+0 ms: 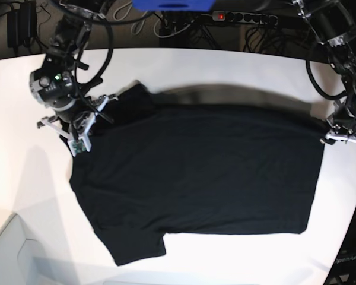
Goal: Layout the t-shirt on the table in an organized manner, then fold the t-shirt properly
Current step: 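Lift the collar-side edge with both grippers and fold it toward the hem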
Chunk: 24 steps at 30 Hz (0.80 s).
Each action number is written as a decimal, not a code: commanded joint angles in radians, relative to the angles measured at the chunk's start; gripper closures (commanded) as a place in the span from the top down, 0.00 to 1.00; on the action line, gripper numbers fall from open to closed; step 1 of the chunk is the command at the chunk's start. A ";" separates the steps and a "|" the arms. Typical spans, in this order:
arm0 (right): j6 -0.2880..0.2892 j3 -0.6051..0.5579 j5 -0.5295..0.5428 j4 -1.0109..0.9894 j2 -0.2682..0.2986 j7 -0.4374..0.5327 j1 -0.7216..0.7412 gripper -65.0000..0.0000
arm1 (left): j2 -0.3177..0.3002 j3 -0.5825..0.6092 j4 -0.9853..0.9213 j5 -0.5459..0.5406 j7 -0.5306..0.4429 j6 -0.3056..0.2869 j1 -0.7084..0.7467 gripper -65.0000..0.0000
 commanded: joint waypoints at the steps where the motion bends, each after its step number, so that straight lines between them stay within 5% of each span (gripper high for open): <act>1: -0.001 0.008 0.008 0.007 0.001 0.017 0.027 0.00 | -0.020 -0.003 -0.006 -0.005 -0.016 -0.001 -0.033 0.00; 24: -0.001 0.085 0.008 -0.231 0.022 0.021 0.241 0.00 | -0.024 0.029 -0.241 -0.004 -0.025 -0.001 -0.265 0.00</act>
